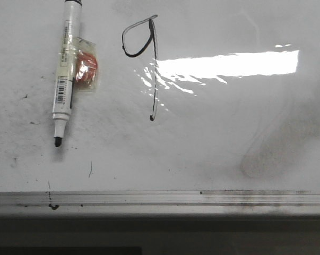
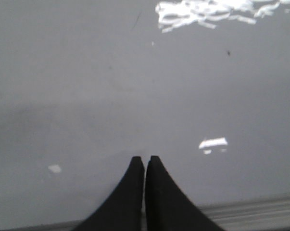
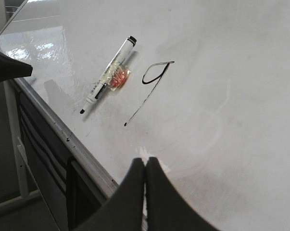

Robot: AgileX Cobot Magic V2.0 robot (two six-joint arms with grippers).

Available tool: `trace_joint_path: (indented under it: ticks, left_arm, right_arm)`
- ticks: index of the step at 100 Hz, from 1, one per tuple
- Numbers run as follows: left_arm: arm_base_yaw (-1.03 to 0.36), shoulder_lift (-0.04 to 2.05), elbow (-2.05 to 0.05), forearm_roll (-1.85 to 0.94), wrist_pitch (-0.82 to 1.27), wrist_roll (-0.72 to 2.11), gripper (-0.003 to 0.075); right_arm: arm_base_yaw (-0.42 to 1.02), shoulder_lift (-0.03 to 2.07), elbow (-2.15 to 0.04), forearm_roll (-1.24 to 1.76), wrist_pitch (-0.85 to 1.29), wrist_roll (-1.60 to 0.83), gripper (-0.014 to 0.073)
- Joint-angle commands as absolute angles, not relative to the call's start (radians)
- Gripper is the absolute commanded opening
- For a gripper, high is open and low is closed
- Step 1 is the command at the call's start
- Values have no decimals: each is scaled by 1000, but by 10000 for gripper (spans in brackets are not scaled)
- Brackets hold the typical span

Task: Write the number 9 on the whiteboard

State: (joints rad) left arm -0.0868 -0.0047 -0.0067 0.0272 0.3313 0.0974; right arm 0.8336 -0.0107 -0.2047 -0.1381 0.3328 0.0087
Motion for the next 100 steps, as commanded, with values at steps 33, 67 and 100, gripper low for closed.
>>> trace_joint_path:
  ticks: [33,67,100]
  left_arm:
    - [-78,-33,33,50,293,0,-20]
    - [-78,-33,33,50,293,0,-20]
    - [-78,-33,33,50,293,0,-20]
  right_arm:
    - [831,4,-231,-146,252,10,-64]
    - [831,4,-231,-146,252,10,-64]
    - [831,4,-231,-146,252,10,-65]
